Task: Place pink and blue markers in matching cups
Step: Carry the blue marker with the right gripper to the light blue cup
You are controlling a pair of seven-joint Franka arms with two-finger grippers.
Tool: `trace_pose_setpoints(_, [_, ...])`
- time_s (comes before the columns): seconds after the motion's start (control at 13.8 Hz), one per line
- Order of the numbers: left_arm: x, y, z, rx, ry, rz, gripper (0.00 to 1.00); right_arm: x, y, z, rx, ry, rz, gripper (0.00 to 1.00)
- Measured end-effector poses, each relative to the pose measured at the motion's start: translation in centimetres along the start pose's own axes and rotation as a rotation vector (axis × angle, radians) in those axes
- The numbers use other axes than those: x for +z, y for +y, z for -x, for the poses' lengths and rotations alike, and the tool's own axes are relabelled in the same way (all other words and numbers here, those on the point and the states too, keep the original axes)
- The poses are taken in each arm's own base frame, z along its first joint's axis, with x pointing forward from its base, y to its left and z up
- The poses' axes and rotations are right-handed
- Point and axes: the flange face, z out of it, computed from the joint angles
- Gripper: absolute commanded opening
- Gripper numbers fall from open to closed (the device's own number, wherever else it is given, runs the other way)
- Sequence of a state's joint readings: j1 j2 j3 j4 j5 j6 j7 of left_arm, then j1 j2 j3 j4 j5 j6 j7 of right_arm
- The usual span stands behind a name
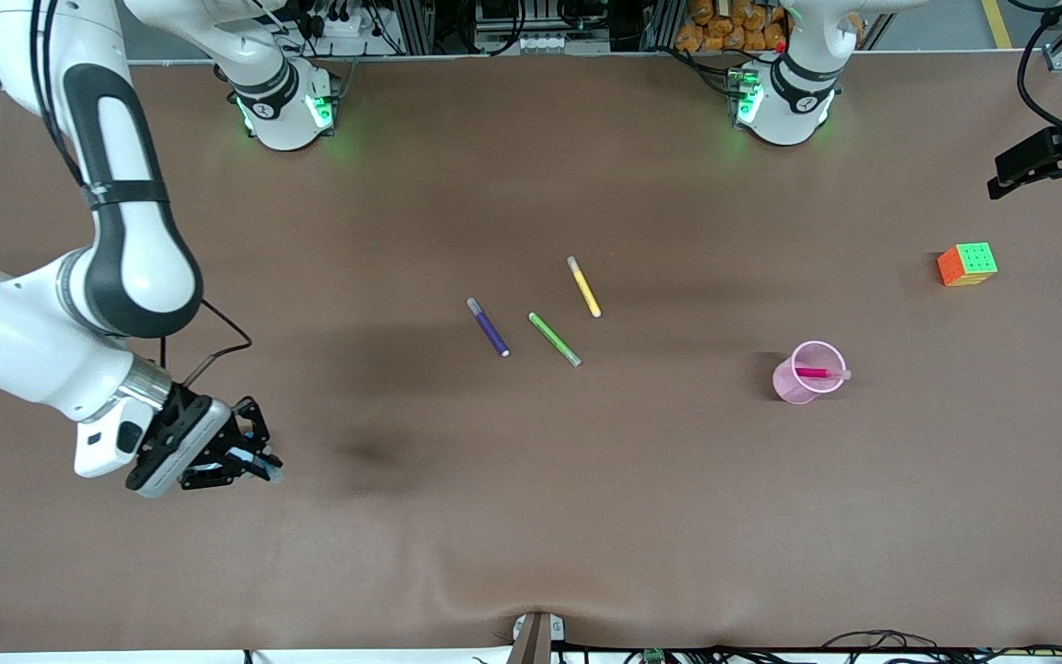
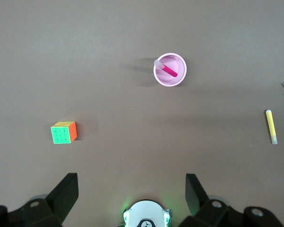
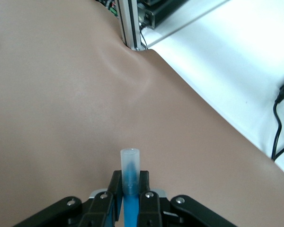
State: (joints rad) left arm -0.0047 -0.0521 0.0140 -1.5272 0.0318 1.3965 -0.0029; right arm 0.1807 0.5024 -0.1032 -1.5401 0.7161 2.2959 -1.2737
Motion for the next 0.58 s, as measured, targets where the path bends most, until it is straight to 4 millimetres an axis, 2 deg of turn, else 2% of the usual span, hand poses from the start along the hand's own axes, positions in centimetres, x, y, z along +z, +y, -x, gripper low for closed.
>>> trace_pose_setpoints(0.22, [0.0, 0.1, 0.0, 0.003, 0.001, 0.000, 1.00, -1.3, 1.9, 2.2, -0.092, 0.070, -0.034, 0.00])
trace_pose_setpoints(0.58, [-0.3, 0.2, 0.0, 0.004, 0.006, 0.000, 1.00, -3.8, 5.0, 7.5, -0.194, 0.167, -0.116, 0.00])
